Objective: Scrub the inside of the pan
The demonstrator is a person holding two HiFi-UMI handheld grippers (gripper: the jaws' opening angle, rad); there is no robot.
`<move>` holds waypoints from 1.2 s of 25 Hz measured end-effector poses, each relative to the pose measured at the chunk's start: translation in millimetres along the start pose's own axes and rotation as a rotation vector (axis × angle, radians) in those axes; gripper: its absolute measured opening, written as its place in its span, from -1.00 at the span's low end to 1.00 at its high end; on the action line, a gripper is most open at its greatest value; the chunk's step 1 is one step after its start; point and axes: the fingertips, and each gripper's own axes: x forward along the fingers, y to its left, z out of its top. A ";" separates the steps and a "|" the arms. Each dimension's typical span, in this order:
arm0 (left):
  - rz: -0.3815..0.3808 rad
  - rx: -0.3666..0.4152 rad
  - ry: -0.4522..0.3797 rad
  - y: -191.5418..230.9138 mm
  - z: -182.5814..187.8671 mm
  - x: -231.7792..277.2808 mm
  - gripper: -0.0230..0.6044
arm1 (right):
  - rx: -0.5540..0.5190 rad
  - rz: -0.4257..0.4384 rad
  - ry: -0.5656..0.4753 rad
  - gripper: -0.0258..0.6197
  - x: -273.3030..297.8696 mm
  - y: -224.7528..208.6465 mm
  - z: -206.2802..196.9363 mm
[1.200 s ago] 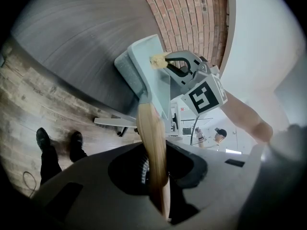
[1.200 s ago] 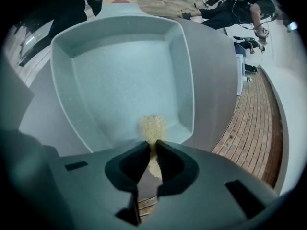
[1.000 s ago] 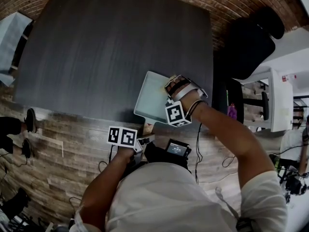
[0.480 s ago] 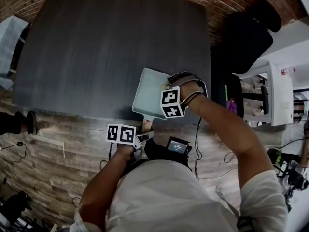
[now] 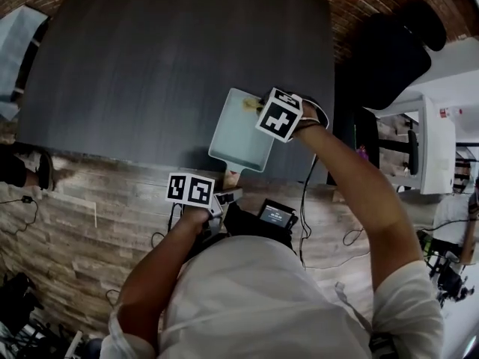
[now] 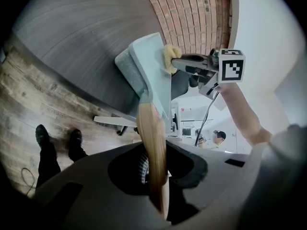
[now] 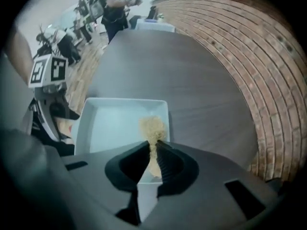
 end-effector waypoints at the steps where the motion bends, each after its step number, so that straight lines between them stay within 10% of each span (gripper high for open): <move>1: -0.003 0.000 0.000 -0.1 0.5 0.4 -0.64 | 0.049 0.023 -0.016 -0.78 1.6 -1.0 2.6; 15: -0.005 0.015 0.030 -1.2 -3.8 0.6 -0.65 | -0.022 -0.124 0.004 -0.77 40.7 17.7 26.6; 30: -0.025 0.009 0.049 -1.4 -1.5 1.1 -0.64 | -0.016 0.131 0.005 -0.77 31.7 74.1 19.9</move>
